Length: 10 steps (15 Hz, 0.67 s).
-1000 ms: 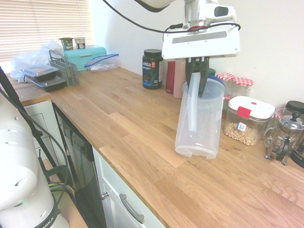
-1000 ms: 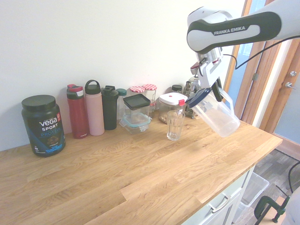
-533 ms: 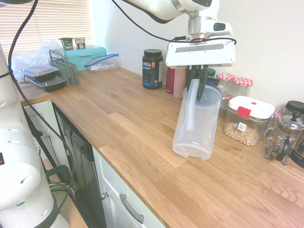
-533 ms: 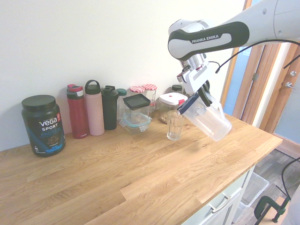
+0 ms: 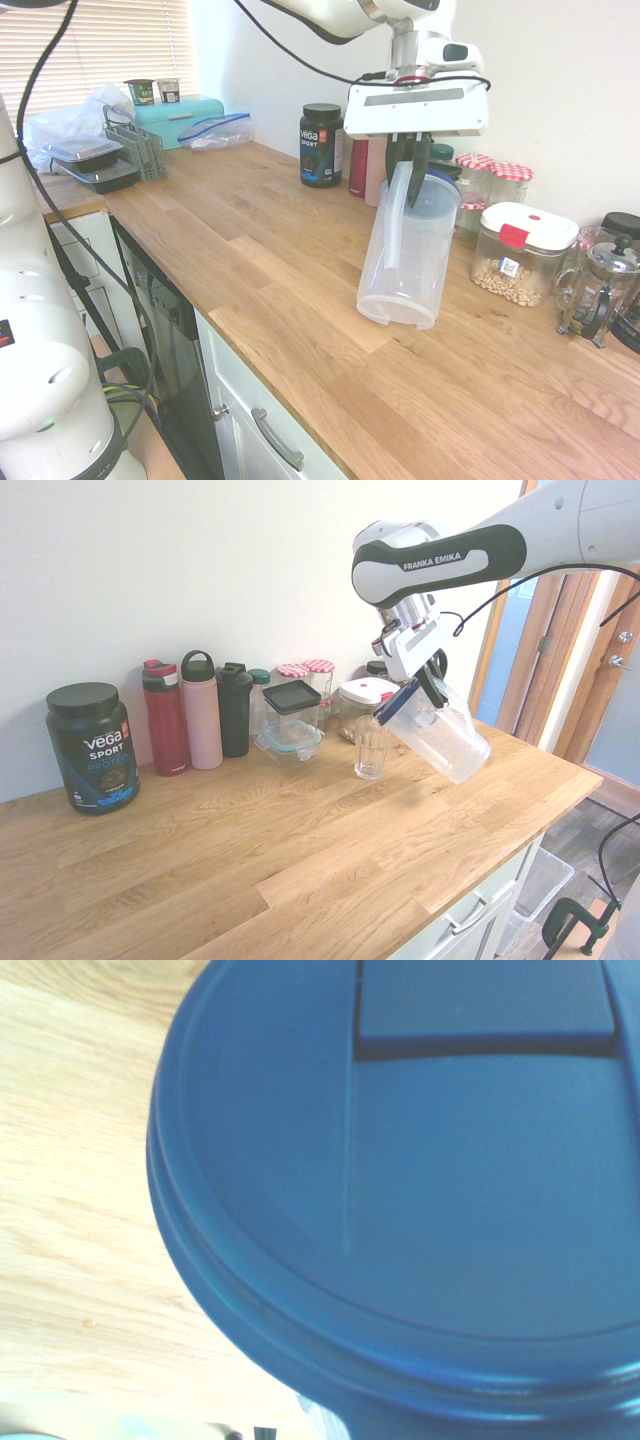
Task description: Pour me some water
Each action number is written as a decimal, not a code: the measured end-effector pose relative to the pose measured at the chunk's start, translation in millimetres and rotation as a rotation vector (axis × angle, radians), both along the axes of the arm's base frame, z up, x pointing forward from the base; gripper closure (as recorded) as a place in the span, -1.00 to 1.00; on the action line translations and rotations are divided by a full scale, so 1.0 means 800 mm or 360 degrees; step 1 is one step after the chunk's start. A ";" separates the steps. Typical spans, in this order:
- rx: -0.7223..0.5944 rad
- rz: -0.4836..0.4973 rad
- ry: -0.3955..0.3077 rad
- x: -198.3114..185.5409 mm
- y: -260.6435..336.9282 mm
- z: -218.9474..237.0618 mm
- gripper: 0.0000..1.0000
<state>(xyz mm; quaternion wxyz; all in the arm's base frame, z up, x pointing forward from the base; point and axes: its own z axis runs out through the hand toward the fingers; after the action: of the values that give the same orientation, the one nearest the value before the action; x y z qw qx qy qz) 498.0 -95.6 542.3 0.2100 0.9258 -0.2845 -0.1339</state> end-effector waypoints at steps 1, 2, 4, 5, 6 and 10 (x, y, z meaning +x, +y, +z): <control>0.0012 -0.0001 -0.0058 -0.016 -0.007 0.009 1.00; 0.0029 -0.0009 -0.0115 -0.037 -0.014 0.016 1.00; 0.0071 -0.0031 -0.0246 -0.078 -0.028 0.024 1.00; 0.0090 -0.0052 -0.0324 -0.098 -0.033 0.024 1.00; 0.0109 -0.0074 -0.0397 -0.118 -0.037 0.021 1.00; 0.0159 -0.0187 -0.0677 -0.196 -0.058 -0.008 1.00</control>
<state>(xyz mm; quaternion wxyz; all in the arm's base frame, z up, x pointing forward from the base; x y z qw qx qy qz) 341.3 -141.7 536.0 0.0909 0.9243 -0.3687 0.0383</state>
